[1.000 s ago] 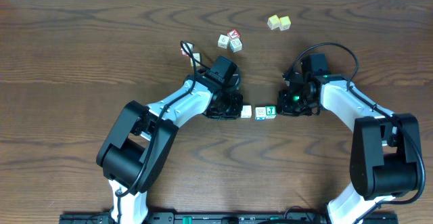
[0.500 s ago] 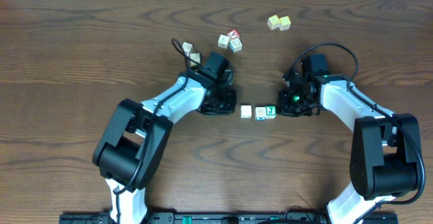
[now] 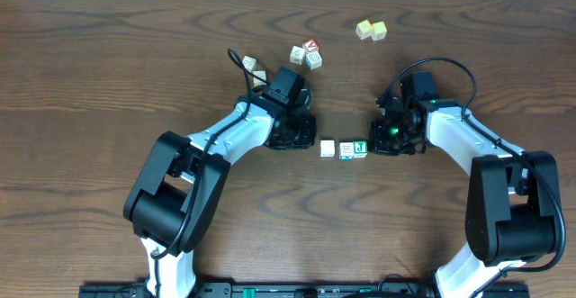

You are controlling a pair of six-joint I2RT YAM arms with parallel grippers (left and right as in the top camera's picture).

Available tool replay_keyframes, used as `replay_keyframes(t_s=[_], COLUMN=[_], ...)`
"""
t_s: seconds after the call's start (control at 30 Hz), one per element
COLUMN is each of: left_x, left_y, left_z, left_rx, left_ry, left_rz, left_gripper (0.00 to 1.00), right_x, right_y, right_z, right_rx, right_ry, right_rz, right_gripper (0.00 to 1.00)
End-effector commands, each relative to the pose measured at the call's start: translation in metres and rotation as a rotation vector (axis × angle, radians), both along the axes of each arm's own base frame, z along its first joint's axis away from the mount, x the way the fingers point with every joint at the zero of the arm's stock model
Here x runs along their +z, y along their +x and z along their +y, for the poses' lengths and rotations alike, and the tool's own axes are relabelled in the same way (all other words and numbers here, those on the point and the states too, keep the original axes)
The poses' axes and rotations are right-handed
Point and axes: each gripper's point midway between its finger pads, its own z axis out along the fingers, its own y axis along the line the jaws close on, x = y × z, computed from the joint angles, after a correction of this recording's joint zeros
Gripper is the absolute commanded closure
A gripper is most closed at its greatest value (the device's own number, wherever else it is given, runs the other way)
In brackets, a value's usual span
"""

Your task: Lift 3 blocks

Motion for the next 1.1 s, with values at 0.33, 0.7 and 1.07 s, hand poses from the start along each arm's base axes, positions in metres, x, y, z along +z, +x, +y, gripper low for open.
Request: replay_keyframes(t_s=[0.33,0.7,1.07], left_x=[0.000,-0.001,-0.002], left_y=[-0.005,-0.010,-0.017], left_z=[-0.014,-0.019,-0.022], left_rx=[-0.032,-0.038,-0.051], left_ry=[-0.011,-0.010,-0.005], left_rz=[-0.024,-0.012,0.000], left_gripper=[0.93,0.93,0.93], right_x=[0.002,0.002,0.002], right_y=[-0.003,-0.003,-0.003], right_z=[0.006,0.006,0.006], right_rx=[0.007,0.007,0.007], right_ry=[0.012,0.012,0.012], right_rz=[0.006,0.007,0.006], right_gripper=[0.99,0.99,0.99])
